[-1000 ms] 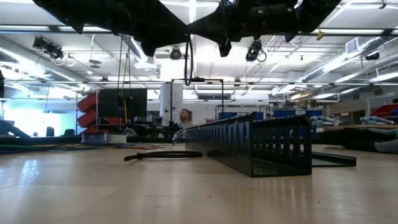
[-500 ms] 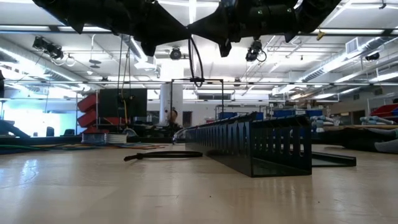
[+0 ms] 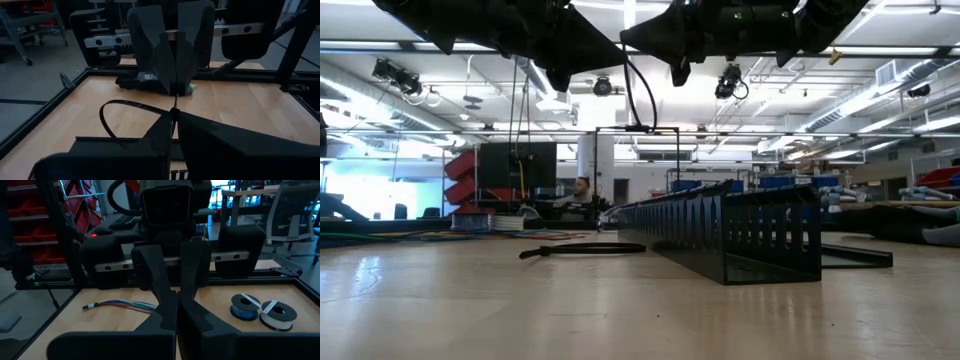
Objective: Ziptie cables
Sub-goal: Wrap the black zip tie on the cable
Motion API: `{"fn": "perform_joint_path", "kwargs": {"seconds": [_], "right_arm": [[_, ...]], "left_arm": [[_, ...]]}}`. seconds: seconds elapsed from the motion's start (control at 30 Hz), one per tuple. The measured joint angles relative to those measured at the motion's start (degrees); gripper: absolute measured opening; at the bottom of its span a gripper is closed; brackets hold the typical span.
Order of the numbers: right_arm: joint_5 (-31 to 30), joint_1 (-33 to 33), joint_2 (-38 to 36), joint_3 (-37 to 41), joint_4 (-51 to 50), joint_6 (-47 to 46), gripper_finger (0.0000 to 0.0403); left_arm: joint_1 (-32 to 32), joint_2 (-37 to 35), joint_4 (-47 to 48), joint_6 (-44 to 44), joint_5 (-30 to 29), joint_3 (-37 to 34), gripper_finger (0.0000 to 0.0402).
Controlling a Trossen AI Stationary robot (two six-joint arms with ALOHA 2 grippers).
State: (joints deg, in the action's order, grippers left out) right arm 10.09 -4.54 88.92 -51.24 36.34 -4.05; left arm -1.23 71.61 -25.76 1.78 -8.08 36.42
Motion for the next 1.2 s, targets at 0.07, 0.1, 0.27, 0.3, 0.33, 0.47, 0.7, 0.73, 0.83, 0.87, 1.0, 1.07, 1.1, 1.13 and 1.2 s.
{"fn": "perform_joint_path", "kwargs": {"seconds": [0.07,0.1,0.27,0.3,0.33,0.47,0.7,0.73,0.83,0.87,1.0,1.07,1.1,1.13,1.2], "right_arm": [[-0.3,0.0,0.0,0.0,1.1,0.0,0.0],[-0.4,0.0,0.0,0.0,1.4,-0.1,0.0],[-1.6,0.0,0.0,0.0,1.6,-0.2,0.0],[-2.0,0.0,0.0,0.0,1.6,-0.3,0.0],[-2.6,0.0,0.0,0.0,1.8,-0.4,0.0],[-3.1,0.0,0.0,0.0,2.4,-0.5,0.0001],[-3.2,0.0,0.0,0.0,1.9,-1.3,0.0],[-3.2,0.0,0.0,0.0,1.4,-1.3,0.0],[-3.2,0.0,0.0,0.0,-0.5,-1.5,0.0],[-3.2,0.0,0.0,0.0,-1.0,-1.9,0.0],[-3.1,0.1,0.0,0.0,-3.4,-2.4,0.0],[-3.1,0.2,0.0,0.0,-4.2,-2.4,0.0],[-2.9,0.2,0.0,0.0,-4.5,-2.4,0.0],[-2.8,0.2,0.0,0.0,-4.9,-2.4,0.0],[-2.1,0.2,0.0,0.0,-6.0,-2.4,0.0]], "left_arm": [[0.0,0.0,0.2,0.0,0.0,0.0,0.0021],[0.0,0.0,0.3,0.0,0.0,0.0,0.0021],[0.0,0.5,1.3,0.0,0.0,0.0,0.0021],[0.0,0.9,1.4,0.0,0.0,0.0,0.0021],[0.0,1.5,1.8,0.0,0.0,0.0,0.0021],[0.0,4.6,1.7,0.0,0.0,0.0,0.0021],[0.0,6.4,1.1,0.0,0.0,0.0,0.0021],[0.0,6.4,0.9,0.0,0.0,0.0,0.0021],[0.0,6.4,0.3,0.0,0.0,0.0,0.0021],[0.0,6.4,0.4,0.0,0.0,0.0,0.0021],[0.0,6.4,1.7,1.3,0.0,0.0,0.0021],[0.0,6.4,3.0,2.9,0.0,0.0,0.0021],[0.0,6.4,3.9,3.2,0.3,0.0,0.0021],[0.0,6.4,4.8,3.3,0.6,0.0,0.0021],[0.0,6.4,6.7,3.5,1.2,0.0,0.0021]]}}
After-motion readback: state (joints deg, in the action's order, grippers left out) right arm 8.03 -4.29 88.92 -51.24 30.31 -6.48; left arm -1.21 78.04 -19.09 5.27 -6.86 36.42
